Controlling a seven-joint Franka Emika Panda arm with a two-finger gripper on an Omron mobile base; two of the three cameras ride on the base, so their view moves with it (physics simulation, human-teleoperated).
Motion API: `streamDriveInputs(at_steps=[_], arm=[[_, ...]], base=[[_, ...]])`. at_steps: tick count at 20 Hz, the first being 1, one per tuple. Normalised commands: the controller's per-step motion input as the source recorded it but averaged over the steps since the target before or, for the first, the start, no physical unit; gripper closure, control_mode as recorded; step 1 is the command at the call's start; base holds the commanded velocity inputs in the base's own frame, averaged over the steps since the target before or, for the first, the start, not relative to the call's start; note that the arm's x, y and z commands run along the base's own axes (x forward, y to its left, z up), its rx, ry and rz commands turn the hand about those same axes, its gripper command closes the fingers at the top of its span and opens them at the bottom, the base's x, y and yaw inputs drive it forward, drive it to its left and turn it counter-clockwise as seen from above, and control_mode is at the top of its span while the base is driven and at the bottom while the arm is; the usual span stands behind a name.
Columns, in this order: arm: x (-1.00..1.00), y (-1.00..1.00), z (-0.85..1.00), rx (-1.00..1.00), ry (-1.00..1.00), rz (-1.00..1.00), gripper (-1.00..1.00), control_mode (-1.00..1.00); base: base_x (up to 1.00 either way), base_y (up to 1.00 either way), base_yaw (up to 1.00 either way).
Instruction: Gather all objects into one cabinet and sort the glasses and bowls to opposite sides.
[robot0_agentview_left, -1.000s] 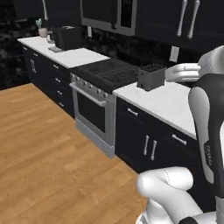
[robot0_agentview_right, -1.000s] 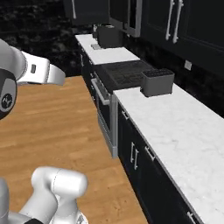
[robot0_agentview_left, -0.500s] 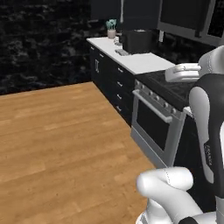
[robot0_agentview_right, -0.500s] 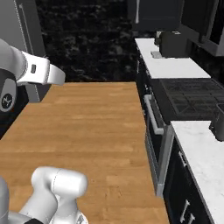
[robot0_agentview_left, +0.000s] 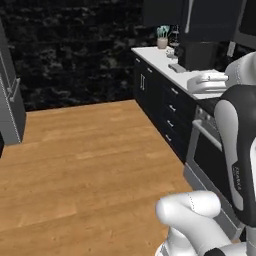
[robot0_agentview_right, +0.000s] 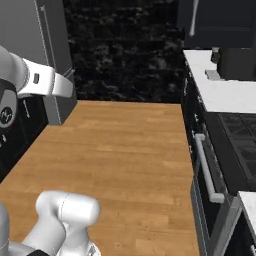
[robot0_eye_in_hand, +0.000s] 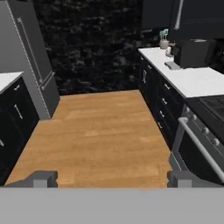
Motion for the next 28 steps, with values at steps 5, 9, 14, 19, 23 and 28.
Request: streamDriveInputs(at_steps=[5, 9, 14, 19, 23, 28], arm=[[0.0, 0.0, 0.0, 0.0, 0.0, 0.0, -1.0, 1.0], [0.0, 0.0, 0.0, 0.0, 0.0, 0.0, -1.0, 1.0], [0.0, 0.0, 0.0, 0.0, 0.0, 0.0, -1.0, 1.0], [0.0, 0.0, 0.0, 0.0, 0.0, 0.0, -1.0, 1.0], [0.0, 0.0, 0.0, 0.0, 0.0, 0.0, -1.0, 1.0], [0.0, 0.0, 0.0, 0.0, 0.0, 0.0, -1.0, 1.0]], base=[[0.88, 0.21, 0.14], [0.68, 0.33, 0.21], [0.98, 0.38, 0.34], [1.0, 0.08, 0.15], [1.0, 0.0, -0.01], [1.0, 0.02, -0.12]])
